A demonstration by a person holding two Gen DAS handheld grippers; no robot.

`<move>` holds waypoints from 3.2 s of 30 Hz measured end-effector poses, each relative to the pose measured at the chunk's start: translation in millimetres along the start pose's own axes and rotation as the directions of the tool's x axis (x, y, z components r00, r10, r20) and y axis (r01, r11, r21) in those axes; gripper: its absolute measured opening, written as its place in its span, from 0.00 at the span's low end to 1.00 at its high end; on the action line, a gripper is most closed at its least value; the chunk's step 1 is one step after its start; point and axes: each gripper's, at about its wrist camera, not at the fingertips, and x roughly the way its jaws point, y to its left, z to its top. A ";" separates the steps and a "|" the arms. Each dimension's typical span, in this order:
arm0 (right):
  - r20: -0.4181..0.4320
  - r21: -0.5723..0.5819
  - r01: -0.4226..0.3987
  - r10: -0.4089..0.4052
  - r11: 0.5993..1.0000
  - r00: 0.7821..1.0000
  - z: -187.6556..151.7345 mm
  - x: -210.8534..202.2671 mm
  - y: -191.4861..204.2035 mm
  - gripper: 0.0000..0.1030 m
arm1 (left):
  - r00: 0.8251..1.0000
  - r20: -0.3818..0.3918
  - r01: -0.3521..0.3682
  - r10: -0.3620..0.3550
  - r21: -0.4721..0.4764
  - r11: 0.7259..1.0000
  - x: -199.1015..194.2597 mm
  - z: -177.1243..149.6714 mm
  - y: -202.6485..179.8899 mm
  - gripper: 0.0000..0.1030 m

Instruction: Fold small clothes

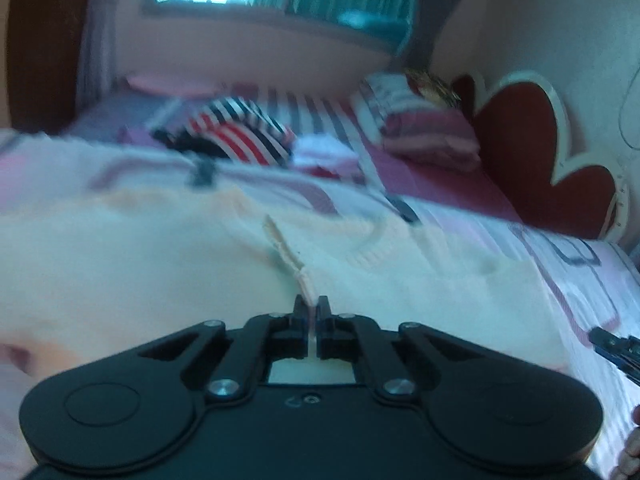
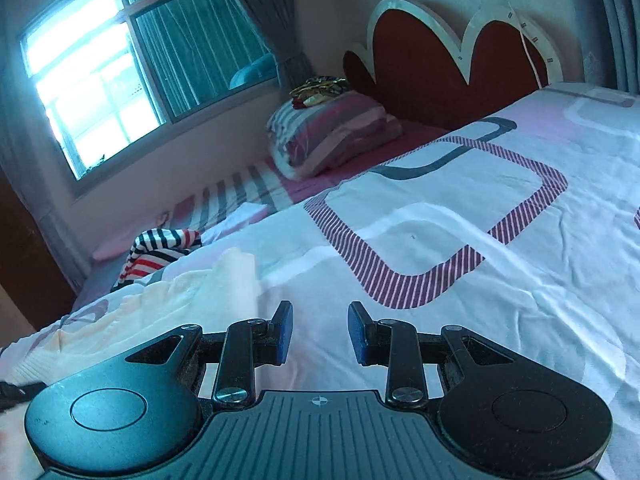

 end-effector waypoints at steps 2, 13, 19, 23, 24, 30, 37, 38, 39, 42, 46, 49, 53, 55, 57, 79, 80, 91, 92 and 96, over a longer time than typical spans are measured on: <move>-0.005 -0.005 -0.016 0.016 1.000 1.000 -5.1 -0.8 6.6 0.31 | 1.000 0.012 -0.026 0.026 -0.002 1.000 -8.3 4.7 13.5 0.02; -0.058 -0.075 -0.128 0.124 0.989 0.991 -21.5 18.2 48.8 0.08 | 0.992 0.004 -0.128 0.128 -0.042 0.991 -27.0 -1.6 64.5 0.02; -0.081 -0.155 -0.190 0.179 0.969 0.981 -27.5 19.4 67.9 0.02 | 0.990 -0.024 -0.139 0.139 -0.019 0.990 -20.4 -12.0 67.8 0.02; -0.193 -0.267 -0.217 0.169 0.939 0.967 -40.3 34.7 82.1 0.02 | 0.988 -0.043 -0.150 0.150 -0.016 0.988 -15.5 -17.7 72.3 0.09; -0.208 -0.303 -0.193 0.132 0.933 0.969 -45.7 40.7 83.5 0.02 | 0.986 -0.042 -0.162 0.162 -0.008 0.987 -14.2 -18.5 73.5 0.15; -0.127 -0.311 -0.228 0.198 0.923 0.972 -31.7 34.3 94.3 0.02 | 0.977 0.112 -0.196 0.183 0.124 0.973 -35.3 -11.9 46.5 0.61; -0.286 -0.413 -0.427 0.331 0.804 0.899 -60.6 81.9 186.3 0.02 | 0.996 0.034 -0.085 0.080 0.190 0.978 15.2 1.7 -6.6 0.62; -0.305 -0.425 -0.447 0.340 0.787 0.890 -64.6 87.3 191.2 0.02 | 0.996 0.026 -0.092 0.089 0.185 0.978 20.7 4.3 -3.8 0.61; -0.317 -0.436 -0.456 0.342 0.776 0.885 -67.1 93.1 192.4 0.02 | 0.994 0.023 -0.111 0.108 0.184 0.977 25.1 6.1 1.3 0.61; -0.289 -0.484 -0.405 0.295 0.776 0.911 -57.3 108.5 177.7 0.02 | 0.986 -0.005 -0.164 0.167 0.158 0.974 33.7 7.7 30.5 0.61; -0.167 -0.363 -0.148 0.092 0.920 0.982 -4.0 146.8 116.0 0.02 | 0.986 0.011 -0.168 0.168 0.115 0.979 26.5 5.2 61.4 0.61; -0.191 -0.364 -0.182 0.118 0.913 0.974 7.8 158.1 105.7 0.02 | 0.983 0.022 -0.182 0.181 0.141 0.973 27.2 2.5 54.7 0.61; -0.191 -0.347 -0.184 0.123 0.920 0.974 10.1 151.5 99.3 0.02 | 0.984 0.005 -0.179 0.180 0.136 0.975 24.3 6.2 53.8 0.59; -0.220 -0.313 -0.194 0.127 0.930 0.967 13.6 149.2 99.3 0.02 | 0.984 0.019 -0.180 0.179 0.161 0.970 20.7 11.0 49.2 0.58; -0.241 -0.324 -0.201 0.125 0.924 0.962 14.4 144.1 100.1 0.02 | 0.985 0.021 -0.171 0.170 0.184 0.968 13.9 7.6 44.0 0.58; -0.251 -0.422 -0.136 0.028 0.897 0.967 -59.1 35.2 117.9 0.02 | 0.990 -0.027 -0.130 0.138 0.208 0.970 -19.2 -36.2 34.7 0.67; -0.243 -0.422 -0.123 0.018 0.898 0.970 -57.7 27.7 120.6 0.02 | 0.991 -0.007 -0.131 0.136 0.212 0.968 -30.0 -37.5 41.1 0.68; -0.222 -0.292 -0.164 0.100 0.942 0.970 -80.7 -27.2 149.9 0.02 | 0.922 0.047 -0.372 0.385 -0.172 0.912 -154.2 -64.7 239.7 0.64; -0.226 -0.282 -0.171 0.108 0.944 0.968 -84.5 -28.0 157.0 0.02 | 0.912 0.044 -0.389 0.409 -0.226 0.893 -164.2 -66.1 261.4 0.64; -0.248 -0.259 -0.193 0.128 0.946 0.960 -96.4 -18.0 187.8 0.02 | 0.912 0.028 -0.361 0.410 -0.421 0.832 -185.7 -65.1 328.6 0.63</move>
